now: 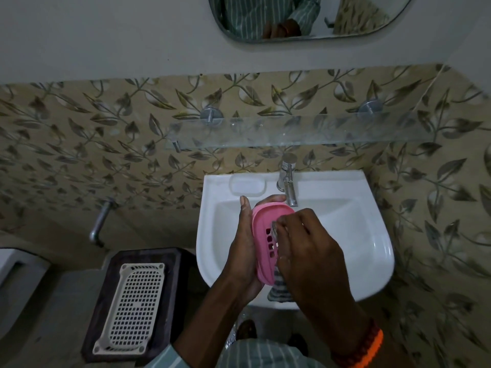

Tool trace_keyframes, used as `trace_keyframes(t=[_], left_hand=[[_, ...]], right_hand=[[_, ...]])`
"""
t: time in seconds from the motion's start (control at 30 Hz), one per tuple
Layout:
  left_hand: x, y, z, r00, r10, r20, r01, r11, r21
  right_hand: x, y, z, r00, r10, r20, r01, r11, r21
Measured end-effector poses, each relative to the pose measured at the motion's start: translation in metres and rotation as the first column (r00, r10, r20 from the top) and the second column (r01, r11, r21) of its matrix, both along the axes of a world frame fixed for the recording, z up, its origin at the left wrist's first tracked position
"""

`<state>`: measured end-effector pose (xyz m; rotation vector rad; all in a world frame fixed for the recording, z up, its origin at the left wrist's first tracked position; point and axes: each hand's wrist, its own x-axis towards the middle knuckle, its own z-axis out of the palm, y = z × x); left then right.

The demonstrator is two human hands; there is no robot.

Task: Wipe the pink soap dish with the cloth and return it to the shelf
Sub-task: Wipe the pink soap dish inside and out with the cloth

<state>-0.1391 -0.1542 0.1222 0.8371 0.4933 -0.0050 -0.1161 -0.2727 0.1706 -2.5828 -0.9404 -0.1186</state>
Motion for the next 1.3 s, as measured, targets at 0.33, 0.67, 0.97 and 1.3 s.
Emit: trace_keyframes(t=[0.33, 0.67, 0.97, 1.3], left_hand=[[-0.006, 0.0, 0.006, 0.999, 0.015, -0.034, -0.013, 0.998, 0.066], [0.001, -0.002, 0.013, 0.999, 0.041, -0.027, -0.037, 0.99, 0.138], [0.001, -0.005, 0.01, 0.993, 0.109, -0.035, -0.104, 0.988, 0.117], [-0.009, -0.015, 0.016, 0.999, -0.035, 0.011, 0.028, 0.913, 0.407]], right_hand=[[-0.005, -0.019, -0.001, 0.975, 0.206, -0.086, -0.214, 0.972, -0.102], [-0.018, -0.02, 0.007, 0.985, -0.011, -0.174, -0.019, 0.985, -0.169], [-0.014, -0.014, 0.002, 0.972, 0.166, -0.168, -0.11, 0.947, 0.301], [-0.001, -0.024, -0.001, 0.994, 0.075, -0.075, -0.058, 0.978, 0.201]])
